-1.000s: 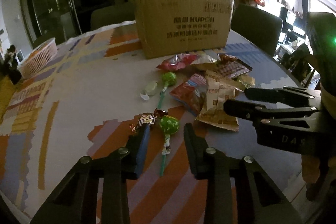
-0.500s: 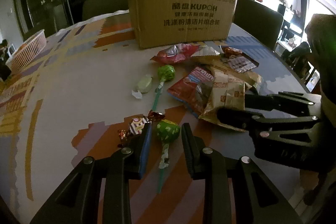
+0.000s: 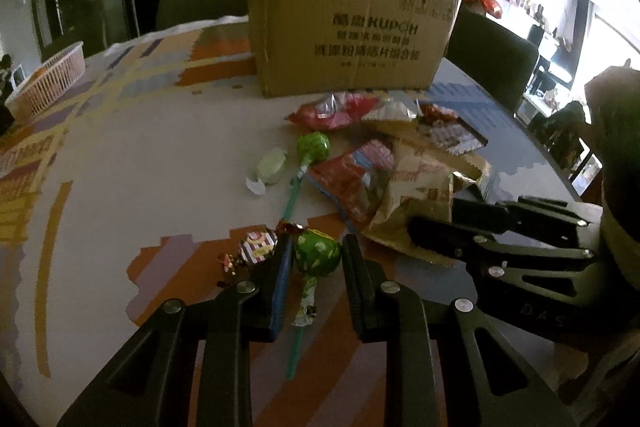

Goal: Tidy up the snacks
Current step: 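Grasp the green lollipop with the left tool while the right tool grasps the gold biscuit bag, then carry the lollipop and biscuit bag over the cardboard box with both tools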

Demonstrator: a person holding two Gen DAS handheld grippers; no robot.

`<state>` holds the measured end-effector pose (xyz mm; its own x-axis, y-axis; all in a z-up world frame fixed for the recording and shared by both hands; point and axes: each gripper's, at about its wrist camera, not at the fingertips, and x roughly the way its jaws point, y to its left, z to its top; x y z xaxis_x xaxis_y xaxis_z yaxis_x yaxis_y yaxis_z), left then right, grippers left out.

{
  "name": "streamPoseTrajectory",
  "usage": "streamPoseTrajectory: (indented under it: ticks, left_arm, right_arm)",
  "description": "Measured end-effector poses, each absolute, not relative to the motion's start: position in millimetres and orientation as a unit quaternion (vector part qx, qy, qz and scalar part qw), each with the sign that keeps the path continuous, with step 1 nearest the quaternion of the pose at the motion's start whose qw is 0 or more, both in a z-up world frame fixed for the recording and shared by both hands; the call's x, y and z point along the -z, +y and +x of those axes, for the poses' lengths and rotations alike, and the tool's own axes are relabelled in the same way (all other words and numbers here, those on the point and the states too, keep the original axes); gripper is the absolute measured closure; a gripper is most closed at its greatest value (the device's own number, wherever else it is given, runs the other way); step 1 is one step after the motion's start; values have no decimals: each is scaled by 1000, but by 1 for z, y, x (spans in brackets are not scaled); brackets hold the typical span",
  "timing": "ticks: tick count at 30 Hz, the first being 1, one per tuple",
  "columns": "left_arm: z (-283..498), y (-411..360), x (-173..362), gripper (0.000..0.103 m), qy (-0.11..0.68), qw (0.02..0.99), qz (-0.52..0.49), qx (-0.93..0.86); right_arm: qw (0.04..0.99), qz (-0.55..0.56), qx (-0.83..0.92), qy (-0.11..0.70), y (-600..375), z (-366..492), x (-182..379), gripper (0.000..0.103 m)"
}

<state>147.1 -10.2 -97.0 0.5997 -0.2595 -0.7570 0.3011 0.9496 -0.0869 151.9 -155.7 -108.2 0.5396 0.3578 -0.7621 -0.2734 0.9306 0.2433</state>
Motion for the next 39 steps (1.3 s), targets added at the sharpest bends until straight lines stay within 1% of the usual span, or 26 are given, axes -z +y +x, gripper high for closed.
streamPoseTrajectory:
  ticks: [9,20,31,39]
  left_arm:
    - [142,-9,58,77,379,914,13,148]
    - [152,-20,1,77,313,938,19,148]
    - [213,-42,-54,77,285,944,42,161]
    - [269,-54,-73,77,314,932,47,173]
  right_arm:
    - [894,48,-180,407,-160,138,78,71]
    - [928,33,-164,334,-176,144,15,71]
    - [943,50,-154,290,-192,188,-39,71]
    - [945,42,-140,293,-201,233,-61,71]
